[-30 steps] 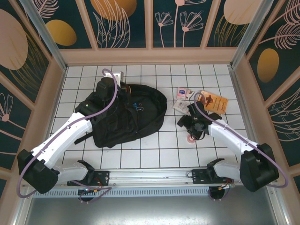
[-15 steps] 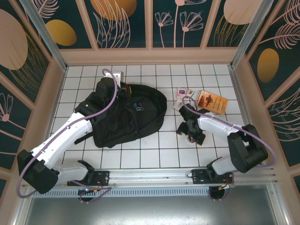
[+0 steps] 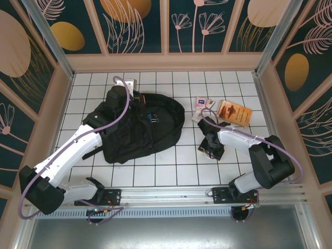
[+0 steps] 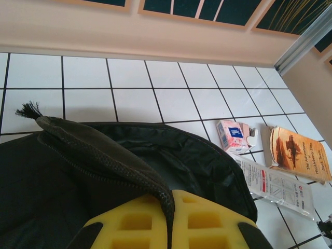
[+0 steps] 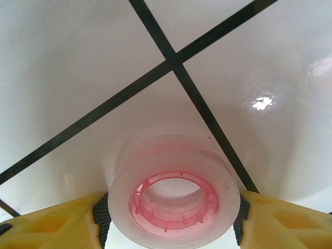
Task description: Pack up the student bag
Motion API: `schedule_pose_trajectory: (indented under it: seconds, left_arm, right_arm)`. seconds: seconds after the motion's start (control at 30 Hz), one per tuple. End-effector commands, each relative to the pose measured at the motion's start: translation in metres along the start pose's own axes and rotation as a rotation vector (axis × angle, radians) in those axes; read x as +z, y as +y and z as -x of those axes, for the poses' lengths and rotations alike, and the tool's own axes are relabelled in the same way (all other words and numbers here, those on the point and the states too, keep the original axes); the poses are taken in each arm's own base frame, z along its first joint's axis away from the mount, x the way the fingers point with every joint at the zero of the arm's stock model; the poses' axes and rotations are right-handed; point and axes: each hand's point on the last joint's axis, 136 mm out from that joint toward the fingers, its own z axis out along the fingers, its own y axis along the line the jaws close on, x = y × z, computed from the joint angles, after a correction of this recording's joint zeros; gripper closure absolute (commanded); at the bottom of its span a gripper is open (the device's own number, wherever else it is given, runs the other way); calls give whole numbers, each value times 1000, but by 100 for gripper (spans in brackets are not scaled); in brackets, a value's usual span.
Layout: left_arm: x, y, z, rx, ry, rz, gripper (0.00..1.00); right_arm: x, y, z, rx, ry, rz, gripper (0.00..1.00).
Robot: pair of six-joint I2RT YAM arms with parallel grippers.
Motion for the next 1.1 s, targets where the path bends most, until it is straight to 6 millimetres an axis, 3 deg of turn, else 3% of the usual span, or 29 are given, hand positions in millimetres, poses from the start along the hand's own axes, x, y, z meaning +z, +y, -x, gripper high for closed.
schedule_pose_trajectory:
  seconds: [0.0, 0.13, 0.23, 0.37, 0.53, 0.67, 0.8, 0.93, 1.07]
  left_arm:
    - [-12, -14, 25, -10, -92, -70, 100]
    - [-10, -18, 23, -4, -79, -94, 100]
    - [-8, -28, 19, 1, -53, -146, 100]
    - [-12, -51, 17, 9, -21, -271, 100]
    - [-11, -68, 11, 29, 38, -359, 100]
    - [-9, -79, 6, 18, 79, -420, 100]
    - [-11, -90, 8, 7, 99, -476, 100]
    - [-17, -101, 16, 1, 99, -521, 100]
    - [-23, -109, 21, -5, 107, -555, 100]
  right_arm:
    - [10, -16, -10, 20, 21, -43, 38]
    - [6, -13, -10, 30, 16, -13, 46]
    - [-9, -11, -1, 27, -33, -7, 48]
    - [-36, -3, 13, 5, -101, 31, 52]
    - [-89, 23, 29, -47, -193, 183, 63]
    - [-145, 60, 34, -123, -260, 404, 64]
    - [-175, 106, 20, -227, -235, 587, 63]
    - [-180, 157, 2, -306, -166, 711, 62]
    - [-163, 203, -13, -309, -60, 782, 61]
